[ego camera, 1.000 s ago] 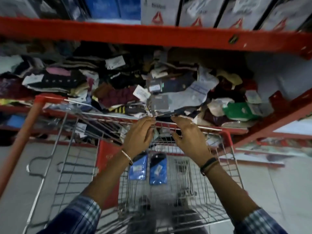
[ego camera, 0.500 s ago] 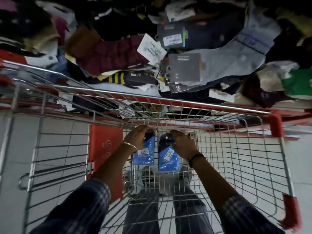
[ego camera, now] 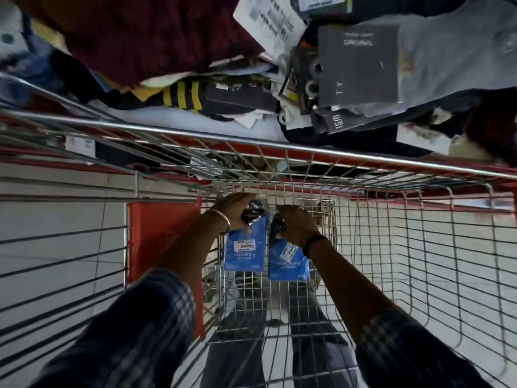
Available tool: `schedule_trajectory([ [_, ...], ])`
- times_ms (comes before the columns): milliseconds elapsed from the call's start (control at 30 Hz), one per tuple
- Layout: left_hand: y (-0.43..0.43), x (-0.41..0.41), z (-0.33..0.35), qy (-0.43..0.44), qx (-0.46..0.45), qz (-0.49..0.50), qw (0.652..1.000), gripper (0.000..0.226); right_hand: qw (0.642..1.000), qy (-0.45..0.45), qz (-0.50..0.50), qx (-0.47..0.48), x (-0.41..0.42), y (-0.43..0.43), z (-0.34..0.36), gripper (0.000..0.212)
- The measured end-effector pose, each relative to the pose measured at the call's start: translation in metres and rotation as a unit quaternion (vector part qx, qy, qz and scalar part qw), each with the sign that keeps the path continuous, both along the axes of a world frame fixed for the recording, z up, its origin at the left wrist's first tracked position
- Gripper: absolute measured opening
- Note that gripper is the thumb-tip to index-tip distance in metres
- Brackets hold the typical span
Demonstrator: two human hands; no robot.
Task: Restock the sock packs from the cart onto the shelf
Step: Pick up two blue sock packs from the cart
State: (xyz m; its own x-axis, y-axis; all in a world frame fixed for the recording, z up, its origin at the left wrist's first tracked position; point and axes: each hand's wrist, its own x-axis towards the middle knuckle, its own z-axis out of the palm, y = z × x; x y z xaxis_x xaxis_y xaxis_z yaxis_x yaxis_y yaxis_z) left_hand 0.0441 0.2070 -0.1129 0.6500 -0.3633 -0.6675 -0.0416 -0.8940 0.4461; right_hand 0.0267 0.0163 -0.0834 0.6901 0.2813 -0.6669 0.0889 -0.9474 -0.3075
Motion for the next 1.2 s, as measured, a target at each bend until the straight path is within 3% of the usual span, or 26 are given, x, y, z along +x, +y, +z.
schedule_trajectory([
  [100,-0.003,0.002,-0.001,0.022,0.015,0.003,1.0,0.104,0.998,-0.041,-0.034,0.02,-0.007,-0.001,0.008,0.031],
  [200,-0.006,0.003,0.004,0.016,0.002,0.009,1.0,0.088,0.997,-0.06,-0.037,0.013,-0.013,-0.001,0.014,0.019],
  [367,-0.008,-0.007,0.021,-0.06,0.044,0.041,0.996,0.05,0.995,-0.095,0.008,-0.034,-0.024,-0.008,0.016,0.022],
  [467,-0.01,-0.017,0.034,-0.124,0.072,0.033,0.989,0.04,0.995,-0.095,0.019,-0.028,-0.027,-0.013,0.016,0.024],
  [533,-0.01,-0.024,0.037,-0.143,0.068,0.034,0.987,0.04,0.997,-0.078,0.019,-0.01,-0.025,-0.017,0.016,0.037],
  [633,-0.008,-0.028,0.036,-0.143,0.051,0.061,0.987,0.041,0.994,0.023,0.091,-0.053,-0.026,-0.018,0.012,0.093],
  [700,-0.007,-0.028,0.031,-0.136,0.043,0.077,0.987,0.041,0.991,0.063,0.093,-0.067,-0.03,-0.016,0.007,0.105],
  [767,-0.006,-0.027,0.027,-0.129,0.04,0.086,0.987,0.039,0.994,0.033,0.082,-0.064,-0.033,-0.012,0.004,0.098],
  [900,-0.004,-0.026,0.025,-0.132,0.04,0.095,0.986,0.036,0.995,-0.053,0.064,-0.054,-0.035,-0.007,0.007,0.056],
  [1033,-0.005,-0.033,0.035,-0.149,0.044,0.077,0.985,0.036,0.998,-0.055,0.009,-0.036,-0.039,-0.007,0.022,0.026],
  [1200,-0.01,-0.05,0.066,-0.194,0.073,0.054,0.977,0.038,0.993,-0.085,0.051,-0.067,-0.048,-0.011,0.054,0.02],
])
